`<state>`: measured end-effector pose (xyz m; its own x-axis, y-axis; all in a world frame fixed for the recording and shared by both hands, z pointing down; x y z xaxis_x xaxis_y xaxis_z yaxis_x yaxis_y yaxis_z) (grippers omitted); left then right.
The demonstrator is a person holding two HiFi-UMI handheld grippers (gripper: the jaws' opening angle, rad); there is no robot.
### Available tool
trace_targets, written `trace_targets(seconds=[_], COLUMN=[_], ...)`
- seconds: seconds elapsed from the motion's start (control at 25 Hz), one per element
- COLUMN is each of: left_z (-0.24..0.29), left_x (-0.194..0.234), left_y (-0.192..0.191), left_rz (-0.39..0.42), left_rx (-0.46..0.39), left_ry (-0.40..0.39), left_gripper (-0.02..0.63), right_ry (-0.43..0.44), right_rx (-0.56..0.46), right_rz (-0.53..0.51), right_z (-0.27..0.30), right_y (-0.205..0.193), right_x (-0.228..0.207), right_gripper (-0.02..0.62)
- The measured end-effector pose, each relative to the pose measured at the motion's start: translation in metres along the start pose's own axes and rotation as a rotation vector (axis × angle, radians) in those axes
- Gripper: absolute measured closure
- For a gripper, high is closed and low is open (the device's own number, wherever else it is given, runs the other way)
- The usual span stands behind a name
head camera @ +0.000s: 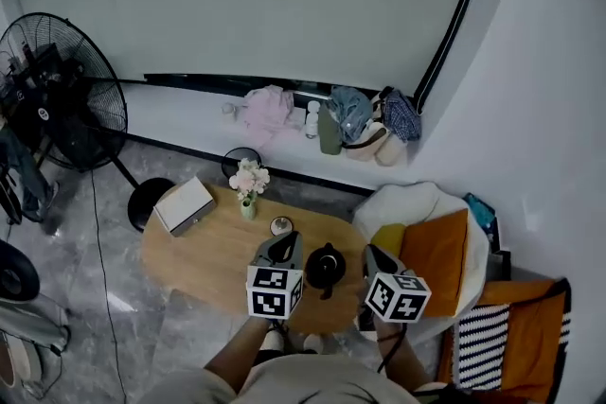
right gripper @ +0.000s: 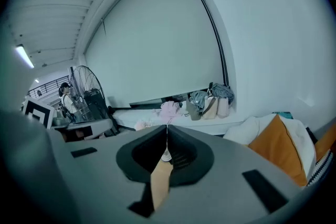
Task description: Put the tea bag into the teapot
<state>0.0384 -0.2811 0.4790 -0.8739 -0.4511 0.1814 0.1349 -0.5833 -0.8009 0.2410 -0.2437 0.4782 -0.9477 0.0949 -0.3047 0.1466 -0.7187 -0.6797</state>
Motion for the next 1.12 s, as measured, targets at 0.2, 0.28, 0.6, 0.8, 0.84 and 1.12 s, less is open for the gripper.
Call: trace_targets(seconds=[0.2, 0.28, 0.6, 0.8, 0.84, 1.12], left_z=[-0.003, -0.003, 0.003, 0.005, 0.005, 0.005], left_x=[-0.005, -0.006, -0.011, -0.012, -0.012, -0.011], left_y=[0.028, 0.034, 0.042, 0.043, 0.043, 0.041], left_rz=[0.038, 0.047, 0.077, 0.083, 0.083, 0.084], left_rx=[-0.059, -0.064, -0.063, -0.059, -0.059, -0.053], left_ry=[-0.003, -0.006, -0.022, -0.022, -0.021, -0.019], left_gripper=[0.589, 0.589, 0.589, 0.589, 0.589, 0.589], right_ry=[-0.013, -0.016, -0.025, -0.033, -0.033, -0.072], right_rx=[-0.073, -0.084, -0.111, -0.114, -0.114, -0.127], right_rz=[-0.019, -0.024, -0.025, -0.017, -0.016, -0.037], right_z=[-0.014, -0.015, -0.017, -0.019, -0.019, -0.024], right_y=[0.023, 0.028, 0.040, 0.040, 0.040, 0.040], right_x=[-0.003, -0.004, -0.005, -0.009, -0.010, -0.010], right_gripper=[0.560, 0.560, 0.560, 0.560, 0.560, 0.561])
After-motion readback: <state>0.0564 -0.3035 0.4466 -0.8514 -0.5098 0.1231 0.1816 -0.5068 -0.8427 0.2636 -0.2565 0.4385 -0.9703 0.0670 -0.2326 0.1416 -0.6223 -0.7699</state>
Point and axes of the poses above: the fingertips, and each gripper's own axes: z forward along the fingers, x to its left, y out of its top, the point moved 6 cm from there along -z, backward along the fingers, and after that the axes turned 14 degrees about x, right-handed, at the moved point
